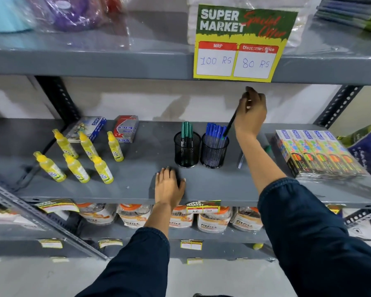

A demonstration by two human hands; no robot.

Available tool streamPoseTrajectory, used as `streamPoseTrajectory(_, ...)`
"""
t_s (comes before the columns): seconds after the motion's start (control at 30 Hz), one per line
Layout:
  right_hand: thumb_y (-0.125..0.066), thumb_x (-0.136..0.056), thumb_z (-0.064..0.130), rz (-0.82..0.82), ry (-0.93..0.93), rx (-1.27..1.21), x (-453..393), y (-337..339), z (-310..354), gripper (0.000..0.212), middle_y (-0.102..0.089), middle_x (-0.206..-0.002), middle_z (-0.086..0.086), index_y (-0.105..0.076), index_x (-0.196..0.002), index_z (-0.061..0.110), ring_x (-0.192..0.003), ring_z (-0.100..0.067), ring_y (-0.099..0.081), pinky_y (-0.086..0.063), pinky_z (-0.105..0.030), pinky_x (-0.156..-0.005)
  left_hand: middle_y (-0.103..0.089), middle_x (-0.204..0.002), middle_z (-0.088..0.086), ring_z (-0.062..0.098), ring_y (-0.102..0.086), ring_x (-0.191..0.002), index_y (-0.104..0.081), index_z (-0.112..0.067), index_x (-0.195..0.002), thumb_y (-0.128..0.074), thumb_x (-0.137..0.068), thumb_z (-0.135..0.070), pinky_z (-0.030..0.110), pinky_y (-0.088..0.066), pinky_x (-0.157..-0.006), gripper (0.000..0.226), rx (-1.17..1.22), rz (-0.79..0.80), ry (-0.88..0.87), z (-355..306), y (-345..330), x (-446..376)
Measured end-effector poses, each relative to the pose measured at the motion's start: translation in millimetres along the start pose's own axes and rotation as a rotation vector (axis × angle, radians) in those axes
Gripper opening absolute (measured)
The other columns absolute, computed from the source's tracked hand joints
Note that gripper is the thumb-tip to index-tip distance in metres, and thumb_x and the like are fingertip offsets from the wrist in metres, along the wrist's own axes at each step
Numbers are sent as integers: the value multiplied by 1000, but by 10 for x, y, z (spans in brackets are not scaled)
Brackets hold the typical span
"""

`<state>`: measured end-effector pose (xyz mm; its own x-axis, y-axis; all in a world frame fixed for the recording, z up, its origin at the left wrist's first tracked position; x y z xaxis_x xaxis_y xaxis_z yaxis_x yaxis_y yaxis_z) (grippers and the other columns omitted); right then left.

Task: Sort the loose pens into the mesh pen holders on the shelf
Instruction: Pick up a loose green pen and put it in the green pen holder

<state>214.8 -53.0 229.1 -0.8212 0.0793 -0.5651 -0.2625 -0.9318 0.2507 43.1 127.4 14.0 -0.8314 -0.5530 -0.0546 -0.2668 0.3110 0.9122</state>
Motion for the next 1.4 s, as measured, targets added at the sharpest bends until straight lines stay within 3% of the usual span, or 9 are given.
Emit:
streamPoseTrajectory(0.1,-47,-94,3,89,11,-114,90,-273,168,26,-62,-111,-22,-60,-116,1,-84,-22,-58,-54,-41,-80,-34,-148,18,31,-24,-140,-32,-1,-137,-38,-95,-36,43,-14,-119,55,5,-6,-13,3,-9,11)
streamPoseTrajectory(0.37,-48,-96,8,500,15,75,604,-1106,119,27,-65,-119,-19,-62,-119,3,-103,-32,-64,-49,-36,-93,-38,-146,17,31,-29,-137,-35,-3,-136,-39,-94,-39,41,-17,-117,55,-23,-48,-27,19,-4,2)
streamPoseTrajectory(0.6,-49,-96,5,665,-18,194,846,-1360,-117,32,-57,-127,-20,-57,-127,5,-110,-33,-60,-44,-35,-102,-38,-146,16,31,-29,-137,-34,-3,-137,-42,-93,-39,42,-17,-117,57,10,-50,-13,37,-6,-8)
streamPoseTrajectory(0.73,-51,-93,1,664,32,219,796,-1342,-80,43,-56,-125,-21,-47,-135,9,-107,-34,-61,-48,-40,-101,-41,-144,17,32,-32,-135,-37,-3,-135,-45,-92,-38,43,-19,-116,56,12,-54,-9,43,-14,-14)
streamPoseTrajectory(0.9,-41,-95,2,331,-37,220,483,-729,-267,39,-56,-125,-19,-49,-133,9,-101,-34,-60,-49,-39,-87,-53,-129,15,32,-44,-121,-48,-5,-122,-50,-88,-36,44,-30,-109,46,34,-103,6,33,35,-47)
streamPoseTrajectory(1.0,-38,-94,1,276,-159,341,528,-356,-760,39,-51,-128,-21,-46,-133,4,-113,-36,-52,-45,-41,-92,-54,-124,15,31,-45,-117,-47,-5,-120,-45,-90,-46,43,-33,-103,51,-47,-76,48,-1,35,-103)
streamPoseTrajectory(1.23,-31,-100,26,734,-377,850,1081,-48,-1866,53,-7,-160,-12,-16,-147,6,-148,-31,-3,-8,-50,-120,-49,-133,18,34,-41,-124,-42,0,-128,-45,-86,-57,47,-33,-100,71,-133,-74,102,-22,-57,-161)
streamPoseTrajectory(1.3,-27,-101,29,772,-354,897,1138,11,-1893,49,-13,-159,-12,-28,-144,6,-147,-30,-5,-7,-52,-120,-47,-136,19,34,-38,-128,-41,1,-130,-45,-86,-56,48,-31,-102,72,-139,-66,102,-21,-80,-174)
streamPoseTrajectory(1.4,-29,-100,29,633,-248,939,1086,134,-1737,43,-49,-140,-17,-60,-119,7,-132,-32,-40,-24,-48,-115,-48,-135,20,34,-39,-126,-42,1,-128,-46,-86,-55,49,-31,-102,69,-141,-72,99,-17,-77,-176)
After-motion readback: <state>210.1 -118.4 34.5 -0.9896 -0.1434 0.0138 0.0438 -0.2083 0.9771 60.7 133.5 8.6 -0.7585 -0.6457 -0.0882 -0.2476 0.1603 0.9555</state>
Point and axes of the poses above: each hand's wrist, its own x-axis away from the middle knuckle, its own y-axis out of the back of the hand, z = x × y, the point moved 10 cm from there along -x, towards the middle knuckle
